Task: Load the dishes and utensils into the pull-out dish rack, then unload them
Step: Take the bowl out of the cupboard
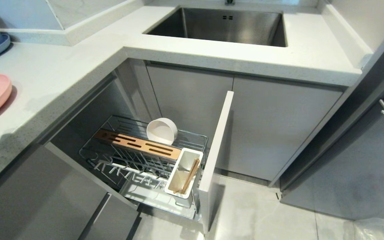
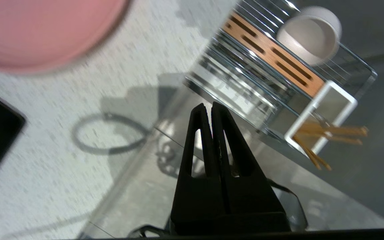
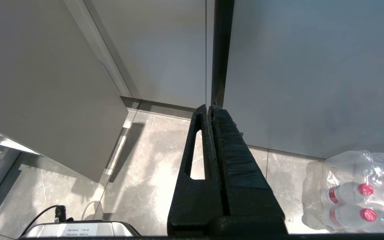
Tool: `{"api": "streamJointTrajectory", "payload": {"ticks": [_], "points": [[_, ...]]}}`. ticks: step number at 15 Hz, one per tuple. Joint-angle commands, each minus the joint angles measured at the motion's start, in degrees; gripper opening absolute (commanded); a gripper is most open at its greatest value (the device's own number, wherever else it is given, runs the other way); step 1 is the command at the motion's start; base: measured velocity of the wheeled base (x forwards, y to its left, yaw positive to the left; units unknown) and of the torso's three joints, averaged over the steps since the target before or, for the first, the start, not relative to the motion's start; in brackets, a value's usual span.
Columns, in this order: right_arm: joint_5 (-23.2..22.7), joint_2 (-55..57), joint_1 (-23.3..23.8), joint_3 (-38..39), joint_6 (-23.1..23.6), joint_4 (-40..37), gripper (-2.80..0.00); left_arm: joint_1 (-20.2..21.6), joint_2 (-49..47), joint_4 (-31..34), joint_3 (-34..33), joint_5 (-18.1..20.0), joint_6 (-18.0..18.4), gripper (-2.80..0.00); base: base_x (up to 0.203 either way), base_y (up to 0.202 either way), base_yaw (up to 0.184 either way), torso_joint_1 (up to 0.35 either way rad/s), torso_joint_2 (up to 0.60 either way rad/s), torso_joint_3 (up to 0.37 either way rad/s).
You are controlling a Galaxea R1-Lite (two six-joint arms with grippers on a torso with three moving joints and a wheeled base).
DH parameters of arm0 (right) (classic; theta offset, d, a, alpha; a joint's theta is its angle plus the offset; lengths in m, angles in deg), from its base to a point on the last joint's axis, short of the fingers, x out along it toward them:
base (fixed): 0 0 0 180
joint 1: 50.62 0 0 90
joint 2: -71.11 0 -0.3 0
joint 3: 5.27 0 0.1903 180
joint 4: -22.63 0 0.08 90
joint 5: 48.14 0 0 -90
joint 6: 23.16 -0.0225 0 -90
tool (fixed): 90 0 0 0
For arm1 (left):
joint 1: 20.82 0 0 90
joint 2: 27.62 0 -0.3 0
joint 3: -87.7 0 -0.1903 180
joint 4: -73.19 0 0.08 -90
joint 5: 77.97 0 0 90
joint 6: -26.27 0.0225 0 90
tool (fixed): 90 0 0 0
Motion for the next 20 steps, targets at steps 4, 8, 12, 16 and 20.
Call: {"api": "streamJointTrajectory", "payload": {"ticks": [4, 8, 12, 16, 20], "points": [[0.0, 0.0, 0.0, 0.1, 0.0, 0.0, -2.8, -10.4, 1.6, 0.9, -2.1, -0.2, -21.1, -2.8, 0.0, 0.0, 0.0, 0.0, 0.0, 0.0], [0.0, 0.0, 0.0, 0.1, 0.0, 0.0, -2.8, -15.1, -4.4, -3.3, -3.8, -0.2, -35.1, -2.8, 0.0, 0.0, 0.0, 0.0, 0.0, 0.0], [0.0, 0.0, 0.0, 0.1, 0.0, 0.0, -2.8, -15.1, -11.6, -8.7, -4.3, -0.4, -39.9, -2.8, 0.0, 0.0, 0.0, 0.0, 0.0, 0.0], [0.0, 0.0, 0.0, 0.1, 0.0, 0.0, -2.8, -14.2, -18.5, -15.4, -7.5, -0.5, -40.7, -2.8, 0.0, 0.0, 0.0, 0.0, 0.0, 0.0], [0.0, 0.0, 0.0, 0.1, 0.0, 0.0, -2.8, -12.7, -24.2, -19.9, -7.8, -0.4, -40.7, -2.8, 0.0, 0.0, 0.0, 0.0, 0.0, 0.0]]}}
